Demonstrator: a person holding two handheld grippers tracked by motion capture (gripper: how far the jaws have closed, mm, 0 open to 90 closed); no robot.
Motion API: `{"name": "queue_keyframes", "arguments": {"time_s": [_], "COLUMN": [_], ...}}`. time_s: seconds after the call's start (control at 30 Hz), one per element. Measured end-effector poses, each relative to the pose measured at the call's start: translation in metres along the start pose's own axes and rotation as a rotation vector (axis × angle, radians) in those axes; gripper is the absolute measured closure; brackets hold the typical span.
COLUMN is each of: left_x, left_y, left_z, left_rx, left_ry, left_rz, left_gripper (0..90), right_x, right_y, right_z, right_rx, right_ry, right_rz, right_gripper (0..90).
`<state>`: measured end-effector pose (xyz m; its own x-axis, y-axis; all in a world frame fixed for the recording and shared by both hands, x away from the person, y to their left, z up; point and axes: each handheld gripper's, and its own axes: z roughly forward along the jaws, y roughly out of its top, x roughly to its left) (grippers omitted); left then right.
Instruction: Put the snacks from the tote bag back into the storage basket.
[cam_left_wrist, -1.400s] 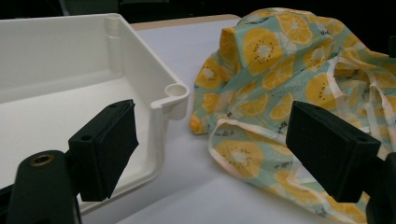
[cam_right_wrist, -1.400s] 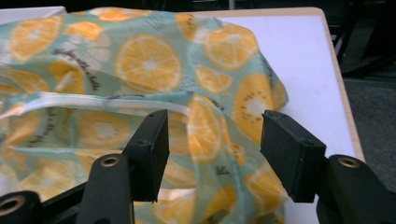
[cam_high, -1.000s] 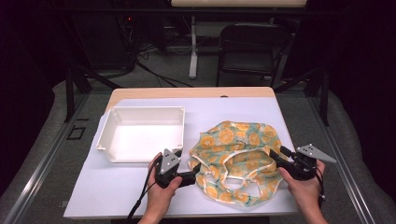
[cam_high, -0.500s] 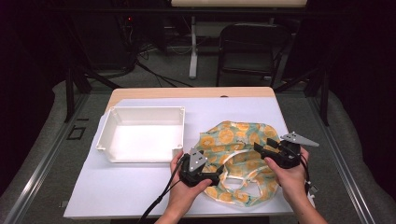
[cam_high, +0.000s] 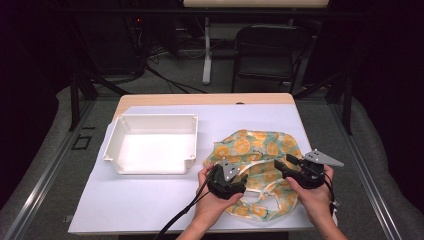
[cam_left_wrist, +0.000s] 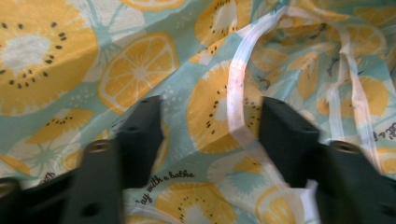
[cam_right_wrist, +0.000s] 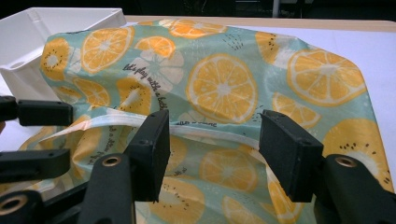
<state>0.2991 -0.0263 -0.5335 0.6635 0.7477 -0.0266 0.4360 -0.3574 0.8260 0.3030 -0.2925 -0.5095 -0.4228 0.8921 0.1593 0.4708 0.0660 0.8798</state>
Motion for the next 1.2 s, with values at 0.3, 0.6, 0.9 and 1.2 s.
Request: {"name": "queue_keyframes", "arguments": {"time_s": [0.3,0.6,0.9,1.2], "left_x": [0.013,0.026,0.038,0.045], "left_y": [0.007,0.025,0.040,0.051], "left_z": [-0.009,-0.021,-0.028,-0.030], "left_rx": [-0.012,-0.081,-0.126,-0.162], "left_ry": [-0.047,-0.058,-0.058,-0.064], "left_rz": [-0.029,-0.056,-0.091,-0.116], "left_gripper": [89.5,90.0,90.0,90.0], "right_x": [0.006,0.005,0.004,-0.003], "right_y": [0.000,0.001,0.003,0.004], "right_z": [-0.001,-0.001,0.003,0.009], "right_rx": [-0.015,-0.021,-0.004,0.003], "right_ry": [0.027,0.055,0.025,0.016], "right_rz": [-0.026,-0.037,-0.038,-0.045], "right_gripper": [43.3,41.8,29.1,26.3]}}
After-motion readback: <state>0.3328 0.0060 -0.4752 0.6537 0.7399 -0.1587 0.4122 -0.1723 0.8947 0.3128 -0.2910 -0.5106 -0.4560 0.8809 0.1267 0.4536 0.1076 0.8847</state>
